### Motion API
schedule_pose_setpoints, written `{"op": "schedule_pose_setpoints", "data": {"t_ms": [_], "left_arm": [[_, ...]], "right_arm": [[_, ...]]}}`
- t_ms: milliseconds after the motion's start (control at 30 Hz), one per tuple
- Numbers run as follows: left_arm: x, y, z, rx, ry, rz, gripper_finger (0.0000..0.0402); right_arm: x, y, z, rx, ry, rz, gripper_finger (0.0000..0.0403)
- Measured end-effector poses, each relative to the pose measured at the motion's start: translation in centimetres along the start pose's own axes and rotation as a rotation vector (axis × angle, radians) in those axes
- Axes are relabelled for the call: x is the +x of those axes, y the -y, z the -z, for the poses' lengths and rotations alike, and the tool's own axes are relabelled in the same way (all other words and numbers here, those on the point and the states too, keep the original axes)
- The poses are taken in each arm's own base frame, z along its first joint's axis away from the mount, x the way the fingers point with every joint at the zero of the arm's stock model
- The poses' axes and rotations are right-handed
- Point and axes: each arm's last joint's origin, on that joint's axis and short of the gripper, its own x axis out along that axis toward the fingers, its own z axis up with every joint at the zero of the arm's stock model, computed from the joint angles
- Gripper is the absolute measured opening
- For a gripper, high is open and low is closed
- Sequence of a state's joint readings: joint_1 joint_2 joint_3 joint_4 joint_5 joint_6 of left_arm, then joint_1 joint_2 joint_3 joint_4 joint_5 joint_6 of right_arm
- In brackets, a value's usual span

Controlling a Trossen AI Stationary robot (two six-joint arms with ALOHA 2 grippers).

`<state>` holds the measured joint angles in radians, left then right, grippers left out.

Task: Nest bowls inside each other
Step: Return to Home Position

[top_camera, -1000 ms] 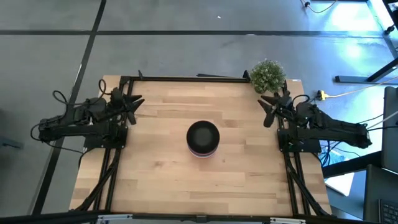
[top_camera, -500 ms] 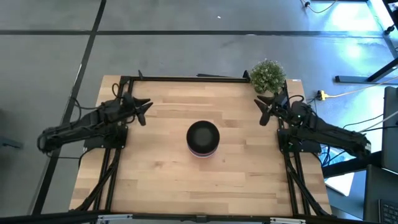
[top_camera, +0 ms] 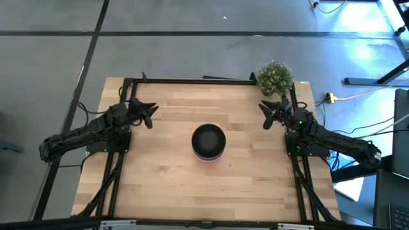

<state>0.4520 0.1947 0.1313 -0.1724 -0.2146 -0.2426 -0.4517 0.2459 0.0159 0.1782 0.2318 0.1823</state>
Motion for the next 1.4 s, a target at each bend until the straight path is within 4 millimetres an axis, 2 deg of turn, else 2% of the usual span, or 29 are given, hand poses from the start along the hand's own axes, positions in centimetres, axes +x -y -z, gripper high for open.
{"op": "schedule_pose_setpoints", "data": {"t_ms": [233,433,1400], "left_arm": [[0.7,-0.6,1.7,-0.021,-0.021,-0.031,0.0102],[0.9,-0.9,1.8,-0.033,0.028,-0.016,0.0102],[1.0,-1.7,1.7,0.005,0.029,-0.076,0.0102]], "right_arm": [[0.1,0.4,0.2,0.001,0.002,0.036,0.0126],[0.1,0.7,0.4,-0.002,-0.021,0.050,0.0126],[0.1,1.1,1.0,-0.026,-0.081,0.128,0.0126]]}}
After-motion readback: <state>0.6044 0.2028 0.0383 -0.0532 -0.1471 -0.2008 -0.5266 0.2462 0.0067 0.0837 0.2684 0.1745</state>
